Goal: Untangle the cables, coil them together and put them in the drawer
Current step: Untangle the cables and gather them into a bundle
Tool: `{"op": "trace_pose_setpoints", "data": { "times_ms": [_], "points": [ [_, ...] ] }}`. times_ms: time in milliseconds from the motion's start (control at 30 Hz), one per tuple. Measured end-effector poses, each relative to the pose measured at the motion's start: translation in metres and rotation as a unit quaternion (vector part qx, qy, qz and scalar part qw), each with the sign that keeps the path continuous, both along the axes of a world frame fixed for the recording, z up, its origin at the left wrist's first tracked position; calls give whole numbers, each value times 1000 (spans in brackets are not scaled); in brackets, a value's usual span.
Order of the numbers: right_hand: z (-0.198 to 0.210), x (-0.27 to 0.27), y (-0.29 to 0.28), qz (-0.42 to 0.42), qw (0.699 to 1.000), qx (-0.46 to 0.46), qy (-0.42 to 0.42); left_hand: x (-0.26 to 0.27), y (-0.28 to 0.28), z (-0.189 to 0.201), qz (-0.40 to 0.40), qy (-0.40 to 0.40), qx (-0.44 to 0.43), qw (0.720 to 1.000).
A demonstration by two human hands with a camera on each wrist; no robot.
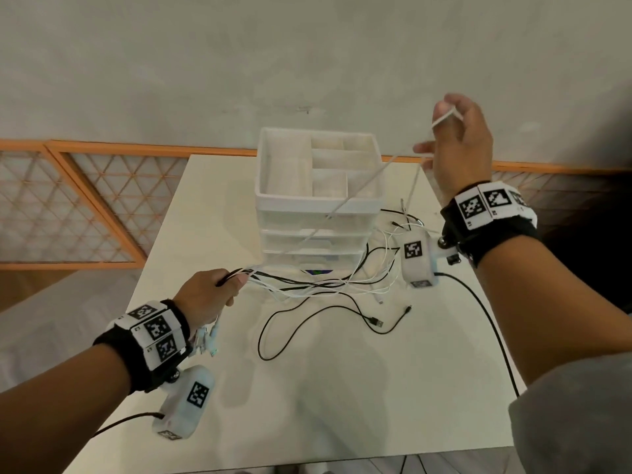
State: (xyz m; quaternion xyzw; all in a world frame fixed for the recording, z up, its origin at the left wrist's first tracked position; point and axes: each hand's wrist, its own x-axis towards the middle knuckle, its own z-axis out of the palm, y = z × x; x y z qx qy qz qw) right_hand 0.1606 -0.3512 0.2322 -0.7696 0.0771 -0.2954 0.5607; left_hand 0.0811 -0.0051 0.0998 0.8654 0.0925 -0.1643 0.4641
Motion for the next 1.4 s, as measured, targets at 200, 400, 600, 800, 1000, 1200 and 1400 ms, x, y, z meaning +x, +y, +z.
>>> {"op": "trace_pose_setpoints", "data": {
  "times_ms": [200, 400, 600, 800, 1000, 1200, 1400],
  "points": [
    [16, 2, 3, 41, 997, -43, -51, -2, 0, -3, 12, 3, -44, 999],
    [-52, -22, -11, 21, 979, -144, 143, -4, -1, 5, 5, -22, -64, 998],
    [-133, -72, 0, 113, 841, -284, 446, 2, -11, 13, -16, -50, -82, 995],
    [-99, -103, 79, 264, 896, -236, 267, -2, -40, 37, -134, -70, -60, 987],
    [-109, -91, 92, 318, 813, -230, 431, -19, -54, 52, -264, -90, -50, 959],
    [-130, -81, 93, 132, 916, -275, 262, -18, -31, 8, -154, -96, 21, 983],
    [-173, -133, 144, 227, 854, -356, 304, -22, -15, -1, -79, -124, 60, 987]
  ]
}}
